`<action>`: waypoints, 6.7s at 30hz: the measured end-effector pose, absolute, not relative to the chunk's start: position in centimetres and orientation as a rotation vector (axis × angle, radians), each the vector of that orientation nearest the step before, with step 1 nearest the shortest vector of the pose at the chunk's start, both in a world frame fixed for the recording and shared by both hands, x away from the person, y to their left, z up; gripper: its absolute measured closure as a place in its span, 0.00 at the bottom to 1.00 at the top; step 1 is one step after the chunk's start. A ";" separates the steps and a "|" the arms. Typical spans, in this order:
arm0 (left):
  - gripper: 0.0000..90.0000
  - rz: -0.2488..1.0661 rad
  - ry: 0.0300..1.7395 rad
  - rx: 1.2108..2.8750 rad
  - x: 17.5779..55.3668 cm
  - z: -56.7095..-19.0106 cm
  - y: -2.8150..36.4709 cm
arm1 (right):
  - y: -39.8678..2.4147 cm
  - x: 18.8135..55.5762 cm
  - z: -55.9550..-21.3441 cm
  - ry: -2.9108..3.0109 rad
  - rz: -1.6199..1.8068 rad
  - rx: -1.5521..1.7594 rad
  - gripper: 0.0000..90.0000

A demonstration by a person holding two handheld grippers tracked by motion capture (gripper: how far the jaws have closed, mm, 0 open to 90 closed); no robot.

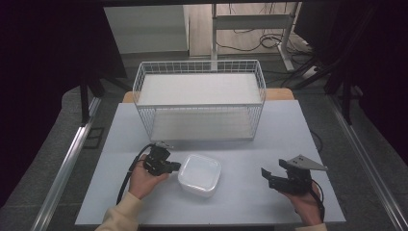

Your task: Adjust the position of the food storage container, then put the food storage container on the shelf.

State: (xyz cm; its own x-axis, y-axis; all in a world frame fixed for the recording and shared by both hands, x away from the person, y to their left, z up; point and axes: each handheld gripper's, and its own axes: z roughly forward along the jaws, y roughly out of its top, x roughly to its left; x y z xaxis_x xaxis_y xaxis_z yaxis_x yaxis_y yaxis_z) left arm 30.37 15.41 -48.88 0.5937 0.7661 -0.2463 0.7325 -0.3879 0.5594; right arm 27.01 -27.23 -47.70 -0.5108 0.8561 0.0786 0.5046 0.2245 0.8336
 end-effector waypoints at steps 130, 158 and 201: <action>0.36 0.114 1.186 1.942 28.0 -46.3 15.8 | -26.7 26.7 -47.0 2.126 1.274 1.187 0.26; 0.34 0.030 1.256 1.813 27.9 -46.5 18.0 | -24.6 27.2 -45.7 2.253 1.303 1.188 0.28; 0.34 -0.152 1.321 1.757 33.4 -47.8 11.3 | -18.6 36.4 -46.4 2.442 1.346 1.404 0.40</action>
